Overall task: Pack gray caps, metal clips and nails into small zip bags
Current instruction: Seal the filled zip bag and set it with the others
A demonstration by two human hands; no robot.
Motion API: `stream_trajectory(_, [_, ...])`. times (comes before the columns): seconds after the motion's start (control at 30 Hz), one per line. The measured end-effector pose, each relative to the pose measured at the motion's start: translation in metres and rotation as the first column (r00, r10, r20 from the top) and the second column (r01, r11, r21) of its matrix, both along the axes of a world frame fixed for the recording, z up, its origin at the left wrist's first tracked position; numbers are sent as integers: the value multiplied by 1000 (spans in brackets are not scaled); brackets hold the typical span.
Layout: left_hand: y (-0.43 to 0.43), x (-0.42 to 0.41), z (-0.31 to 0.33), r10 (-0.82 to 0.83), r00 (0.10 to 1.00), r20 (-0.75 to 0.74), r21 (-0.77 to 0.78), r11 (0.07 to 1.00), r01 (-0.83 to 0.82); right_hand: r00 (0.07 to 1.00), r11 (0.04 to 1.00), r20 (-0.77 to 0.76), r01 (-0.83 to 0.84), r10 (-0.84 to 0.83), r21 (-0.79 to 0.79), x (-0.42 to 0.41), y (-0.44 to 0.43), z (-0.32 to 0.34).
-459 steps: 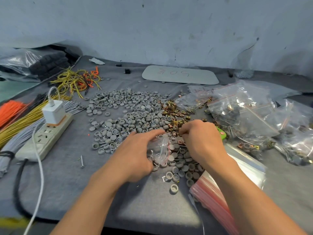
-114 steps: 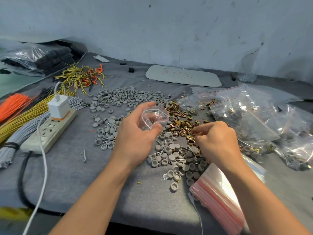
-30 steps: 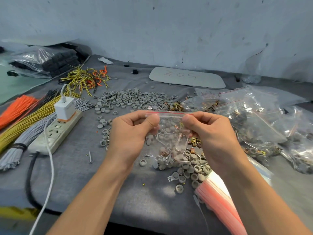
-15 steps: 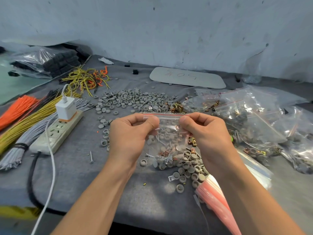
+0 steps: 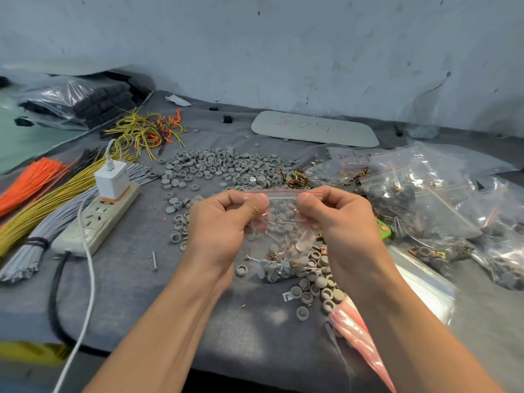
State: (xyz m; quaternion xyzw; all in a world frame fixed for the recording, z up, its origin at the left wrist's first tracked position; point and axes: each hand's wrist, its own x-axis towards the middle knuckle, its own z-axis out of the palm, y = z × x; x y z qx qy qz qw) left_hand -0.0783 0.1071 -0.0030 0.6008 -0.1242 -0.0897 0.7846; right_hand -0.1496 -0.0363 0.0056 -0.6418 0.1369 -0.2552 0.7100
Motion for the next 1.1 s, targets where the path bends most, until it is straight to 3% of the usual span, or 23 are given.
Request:
stream_trajectory(0.23, [0,-3,0,-61,997,54,33,998,59,999,996,-4,-55,55,-74,0,5,-2])
stream_trajectory(0.53, [-2,-3,-1,-27,997,78,53,998,22,999,996,-24,-31,29,-85,3,11,-2])
stream_trajectory(0.7, [0,-7,-2,-146,985,87,78,987,140,998,993,-20,-63,61,-98,2,12,-2])
stream_trajectory(0.8, [-1,-7,-1,-101,989,110,96,991,91,998,989,-44,-59,53,-136,2,13,-2])
stream_trajectory(1.1, [-3,-10,5,-52,999,7,59,997,51,999,999,-37,-26,27,39,-5,3,2])
